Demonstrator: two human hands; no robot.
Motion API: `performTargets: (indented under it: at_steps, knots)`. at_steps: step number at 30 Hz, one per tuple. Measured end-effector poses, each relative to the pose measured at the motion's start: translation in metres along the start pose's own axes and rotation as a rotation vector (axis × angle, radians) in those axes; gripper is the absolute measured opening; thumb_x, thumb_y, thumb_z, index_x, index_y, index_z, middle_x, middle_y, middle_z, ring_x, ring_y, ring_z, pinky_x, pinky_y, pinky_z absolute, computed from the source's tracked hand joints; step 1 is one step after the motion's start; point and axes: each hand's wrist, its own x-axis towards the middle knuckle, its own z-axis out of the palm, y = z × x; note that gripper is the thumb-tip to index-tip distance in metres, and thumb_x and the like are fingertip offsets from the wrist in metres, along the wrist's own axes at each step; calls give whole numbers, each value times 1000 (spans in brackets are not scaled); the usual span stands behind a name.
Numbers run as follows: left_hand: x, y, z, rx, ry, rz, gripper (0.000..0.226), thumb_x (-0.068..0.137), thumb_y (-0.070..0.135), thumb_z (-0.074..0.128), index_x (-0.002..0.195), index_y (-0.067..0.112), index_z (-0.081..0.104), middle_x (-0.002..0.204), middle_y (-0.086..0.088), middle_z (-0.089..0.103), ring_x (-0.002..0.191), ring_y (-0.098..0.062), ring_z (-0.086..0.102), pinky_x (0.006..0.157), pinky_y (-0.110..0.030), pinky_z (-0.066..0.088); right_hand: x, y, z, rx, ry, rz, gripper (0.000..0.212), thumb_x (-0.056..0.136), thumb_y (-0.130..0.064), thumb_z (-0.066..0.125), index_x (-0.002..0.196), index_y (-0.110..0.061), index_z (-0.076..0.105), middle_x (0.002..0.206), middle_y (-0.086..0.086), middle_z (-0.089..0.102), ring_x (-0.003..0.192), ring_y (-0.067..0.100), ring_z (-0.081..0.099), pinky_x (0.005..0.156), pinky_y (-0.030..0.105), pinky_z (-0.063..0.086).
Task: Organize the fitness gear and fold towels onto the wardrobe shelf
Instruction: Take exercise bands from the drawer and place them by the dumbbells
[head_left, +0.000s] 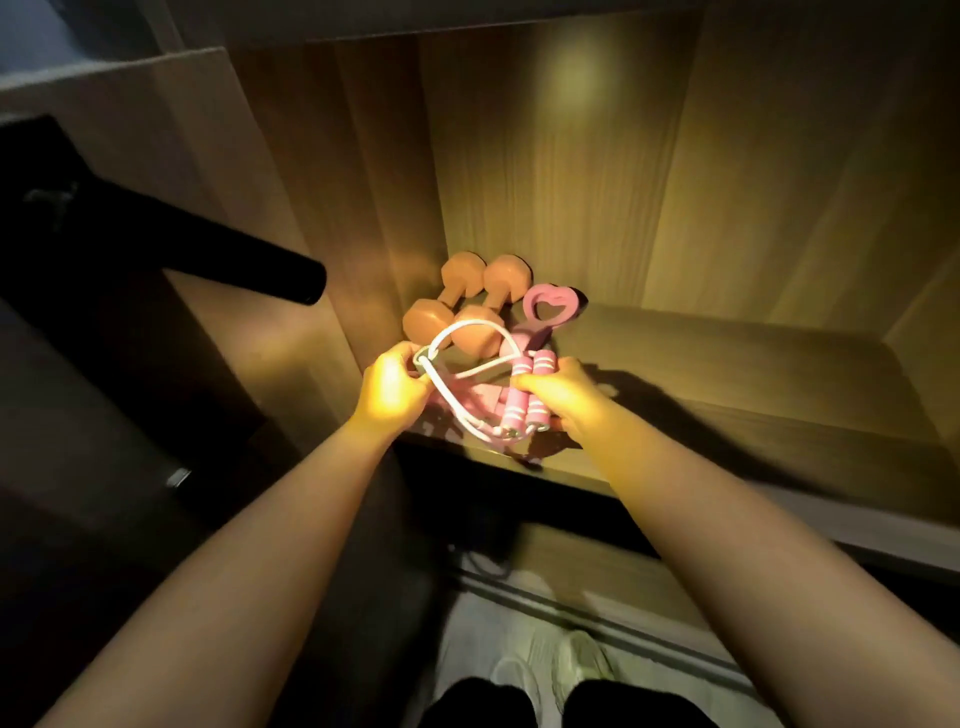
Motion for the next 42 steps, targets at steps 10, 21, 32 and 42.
performTargets:
  at_steps: [10,21,32,42]
  knots:
    - [47,-14,15,-51,167,-224,10,97,21,51,105,23,58,87,7,60,77,-9,58,57,-15,40,55,-7,47,101,-85,169,67,80,-24,75,137,-12,41,123,14,58,100,30,65,87,42,56]
    - [43,-5,2,-474,73,-389,20,95,39,50,95,26,65,87,4,71,84,-16,65,64,-31,54,56,7,51,-33,3,65,69,80,-29,75,137,-16,38,121,11,58,82,24,60,62,26,49]
    - [52,11,4,365,-314,-160,42,106,35,25,91,17,61,121,-27,56,92,-27,59,90,-36,46,49,3,45,-44,-25,97,66,81,-32,75,133,-14,39,117,10,59,90,26,65,77,36,57]
    - [56,10,-5,682,-199,-133,44,104,41,25,115,16,60,123,-1,46,88,-17,62,104,-45,40,45,-8,66,-13,-53,102,64,84,-26,73,136,-14,36,113,9,55,88,22,56,60,27,44]
